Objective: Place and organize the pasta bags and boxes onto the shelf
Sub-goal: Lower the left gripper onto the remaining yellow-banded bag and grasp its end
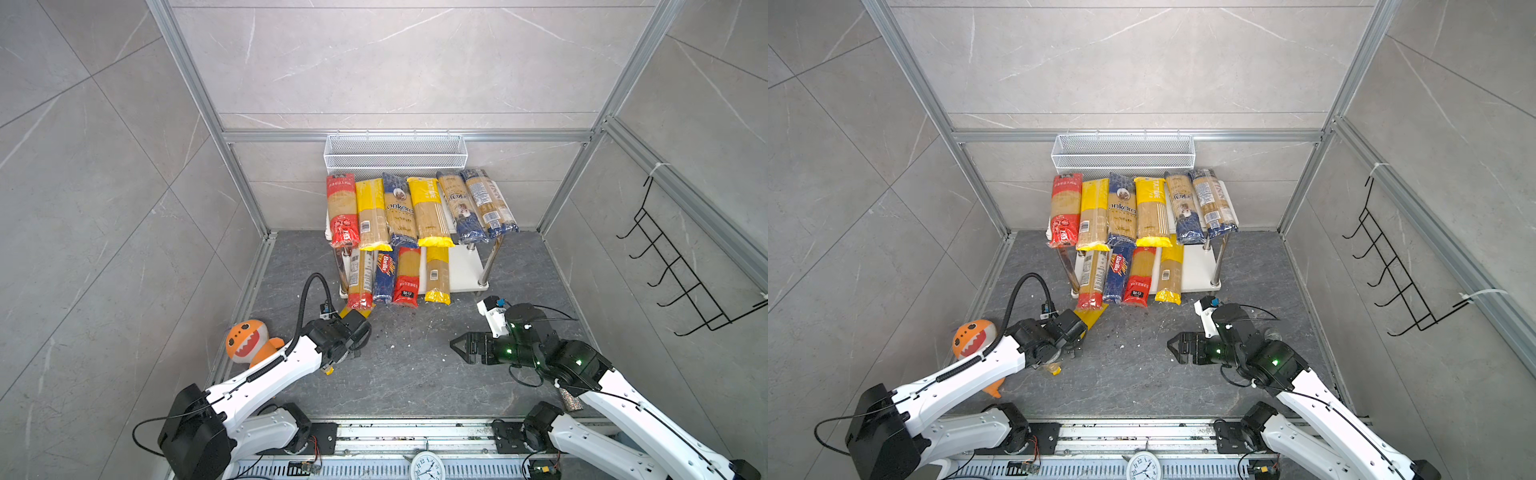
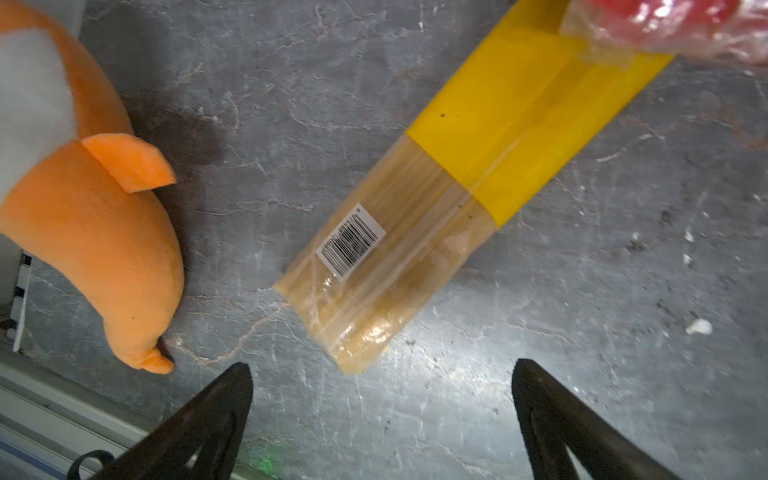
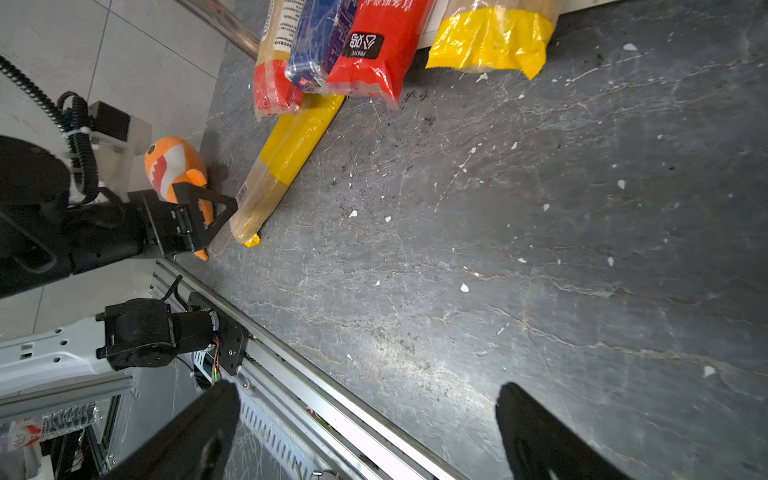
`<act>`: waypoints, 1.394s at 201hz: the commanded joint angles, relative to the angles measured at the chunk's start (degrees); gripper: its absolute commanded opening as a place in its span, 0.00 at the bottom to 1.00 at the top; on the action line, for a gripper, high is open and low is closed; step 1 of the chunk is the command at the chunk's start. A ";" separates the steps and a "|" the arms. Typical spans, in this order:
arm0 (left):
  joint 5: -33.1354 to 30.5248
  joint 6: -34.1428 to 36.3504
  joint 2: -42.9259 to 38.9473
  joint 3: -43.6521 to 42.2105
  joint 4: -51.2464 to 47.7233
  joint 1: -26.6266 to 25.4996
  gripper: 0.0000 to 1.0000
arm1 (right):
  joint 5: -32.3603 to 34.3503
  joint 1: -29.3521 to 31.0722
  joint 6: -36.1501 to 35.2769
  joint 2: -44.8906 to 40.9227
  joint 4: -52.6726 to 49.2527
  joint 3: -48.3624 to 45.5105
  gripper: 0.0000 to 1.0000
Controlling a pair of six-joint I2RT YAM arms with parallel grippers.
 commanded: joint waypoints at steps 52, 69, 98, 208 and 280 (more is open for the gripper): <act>6.61 14.75 11.37 3.36 11.39 8.78 1.00 | -1.22 0.26 -2.23 -0.21 2.61 -1.20 1.00; 8.87 17.26 13.22 3.86 13.26 10.17 1.00 | -0.94 0.29 -2.57 -0.41 2.14 -1.02 1.00; 12.34 19.77 15.93 4.12 15.97 12.85 1.00 | -0.65 0.30 -3.17 0.32 2.18 -0.26 1.00; 16.97 21.37 21.45 2.14 20.53 17.68 1.00 | -1.68 0.29 -3.52 5.82 5.57 0.63 1.00; 21.58 13.97 10.30 -4.73 20.06 11.26 0.93 | -2.41 0.23 -2.80 5.04 5.41 0.72 1.00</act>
